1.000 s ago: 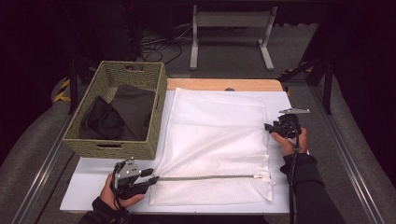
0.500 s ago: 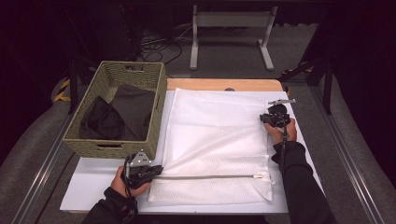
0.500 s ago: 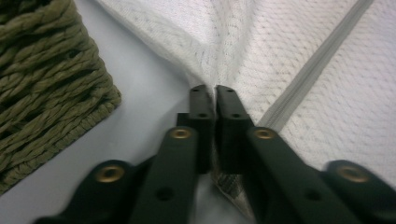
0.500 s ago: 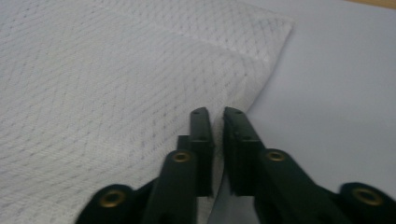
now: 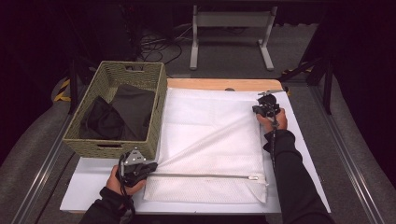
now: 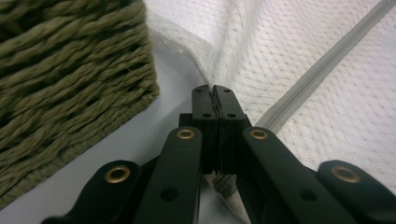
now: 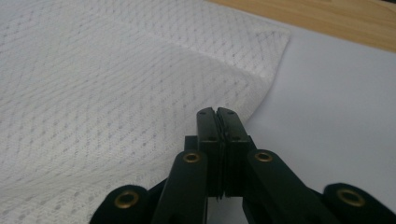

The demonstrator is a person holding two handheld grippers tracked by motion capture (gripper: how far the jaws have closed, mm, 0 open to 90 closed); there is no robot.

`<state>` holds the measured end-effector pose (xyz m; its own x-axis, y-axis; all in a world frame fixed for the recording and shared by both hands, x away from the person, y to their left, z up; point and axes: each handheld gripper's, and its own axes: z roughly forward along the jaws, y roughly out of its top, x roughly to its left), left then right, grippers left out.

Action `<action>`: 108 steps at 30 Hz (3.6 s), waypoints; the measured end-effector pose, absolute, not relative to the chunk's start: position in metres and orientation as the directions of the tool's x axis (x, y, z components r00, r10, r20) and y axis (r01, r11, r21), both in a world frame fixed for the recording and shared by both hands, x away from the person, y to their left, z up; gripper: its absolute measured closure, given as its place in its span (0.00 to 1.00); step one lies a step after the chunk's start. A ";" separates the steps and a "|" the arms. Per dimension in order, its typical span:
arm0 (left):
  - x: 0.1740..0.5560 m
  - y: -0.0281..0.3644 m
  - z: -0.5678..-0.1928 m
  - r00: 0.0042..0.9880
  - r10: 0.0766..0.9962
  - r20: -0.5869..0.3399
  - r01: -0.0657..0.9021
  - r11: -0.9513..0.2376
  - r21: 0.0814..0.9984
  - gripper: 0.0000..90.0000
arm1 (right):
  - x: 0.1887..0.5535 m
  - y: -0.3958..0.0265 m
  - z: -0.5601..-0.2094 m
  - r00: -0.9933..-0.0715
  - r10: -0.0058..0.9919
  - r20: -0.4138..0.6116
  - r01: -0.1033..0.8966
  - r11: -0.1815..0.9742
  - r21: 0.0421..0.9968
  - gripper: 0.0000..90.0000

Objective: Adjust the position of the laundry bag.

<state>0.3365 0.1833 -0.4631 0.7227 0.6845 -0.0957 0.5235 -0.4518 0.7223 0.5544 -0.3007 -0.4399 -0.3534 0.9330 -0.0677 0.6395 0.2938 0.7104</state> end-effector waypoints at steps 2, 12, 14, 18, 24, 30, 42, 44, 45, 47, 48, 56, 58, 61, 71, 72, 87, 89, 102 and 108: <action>0.337 0.183 -0.464 0.728 0.679 -0.093 0.519 -0.458 0.722 0.97 | 0.557 -0.297 -0.439 -0.355 0.932 -0.078 0.637 0.302 0.710 0.99; 0.322 0.191 -0.457 0.772 0.634 -0.049 0.433 -0.467 0.771 0.77 | 0.521 -0.319 -0.410 -0.352 0.935 -0.038 0.570 0.247 0.784 0.72; 0.317 0.195 -0.456 0.774 0.630 -0.054 0.425 -0.454 0.783 0.70 | 0.501 -0.327 -0.405 -0.373 0.928 -0.006 0.551 0.226 0.803 0.69; 0.307 0.204 -0.457 0.773 0.631 -0.056 0.423 -0.449 0.787 0.56 | 0.449 -0.340 -0.401 -0.427 0.904 0.033 0.525 0.219 0.822 0.69; 0.298 0.206 -0.464 0.761 0.644 -0.079 0.465 -0.456 0.759 0.41 | 0.372 -0.346 -0.413 -0.502 0.864 0.046 0.530 0.265 0.806 0.67; 0.296 0.200 -0.463 0.757 0.651 -0.058 0.465 -0.474 0.748 0.42 | 0.317 -0.331 -0.425 -0.581 0.812 0.064 0.530 0.317 0.787 0.61; 0.307 0.201 -0.468 0.738 0.668 -0.095 0.512 -0.463 0.724 0.87 | 0.303 -0.305 -0.451 -0.638 0.769 0.049 0.562 0.420 0.712 0.84; 0.308 0.198 -0.467 0.739 0.669 -0.075 0.503 -0.476 0.721 0.89 | 0.303 -0.306 -0.451 -0.639 0.768 0.048 0.558 0.419 0.716 0.87; 0.308 0.196 -0.467 0.739 0.670 -0.071 0.502 -0.478 0.721 0.90 | 0.303 -0.306 -0.451 -0.639 0.768 0.041 0.553 0.421 0.719 0.93; 0.310 0.194 -0.467 0.740 0.670 -0.058 0.496 -0.485 0.720 0.91 | 0.303 -0.307 -0.449 -0.635 0.772 0.029 0.548 0.423 0.722 0.93; 0.312 0.192 -0.466 0.737 0.673 -0.058 0.499 -0.484 0.719 0.91 | 0.304 -0.308 -0.449 -0.634 0.773 0.026 0.546 0.423 0.723 0.93; 0.327 0.183 -0.465 0.739 0.672 -0.038 0.484 -0.492 0.724 0.91 | 0.319 -0.311 -0.447 -0.596 0.803 -0.017 0.535 0.413 0.737 0.94; 0.329 0.183 -0.464 0.738 0.674 -0.020 0.477 -0.500 0.723 0.91 | 0.327 -0.313 -0.448 -0.574 0.819 -0.002 0.543 0.382 0.748 0.91; 0.323 0.188 -0.464 0.743 0.668 -0.039 0.482 -0.494 0.724 0.91 | 0.328 -0.313 -0.447 -0.568 0.823 0.005 0.538 0.367 0.759 0.85; 0.303 0.203 -0.457 0.731 0.679 -0.066 0.476 -0.438 0.763 0.68 | 0.294 -0.317 -0.439 -0.614 0.789 0.017 0.544 0.408 0.733 0.65; 0.303 0.201 -0.457 0.739 0.670 -0.069 0.473 -0.443 0.761 0.66 | 0.293 -0.317 -0.440 -0.610 0.792 0.017 0.551 0.409 0.727 0.63; 0.312 0.193 -0.468 0.728 0.681 -0.079 0.506 -0.456 0.732 0.63 | 0.269 -0.327 -0.446 -0.609 0.793 0.000 0.556 0.427 0.713 0.80; 0.313 0.193 -0.469 0.721 0.688 -0.081 0.513 -0.452 0.729 0.58 | 0.272 -0.327 -0.443 -0.594 0.804 0.014 0.549 0.392 0.738 0.72; 0.324 0.188 -0.468 0.714 0.694 -0.089 0.522 -0.444 0.729 0.76 | 0.343 -0.326 -0.443 -0.463 0.883 0.075 0.570 0.231 0.789 0.62; 0.327 0.187 -0.467 0.722 0.686 -0.095 0.523 -0.450 0.724 0.90 | 0.371 -0.317 -0.454 -0.449 0.892 0.047 0.613 0.269 0.743 0.74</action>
<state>0.3267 0.1872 -0.4674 0.7215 0.6859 -0.0949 0.5232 -0.4503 0.7235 0.3708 -0.3167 -0.4540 -0.4488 0.8924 0.0473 0.6126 0.2686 0.7433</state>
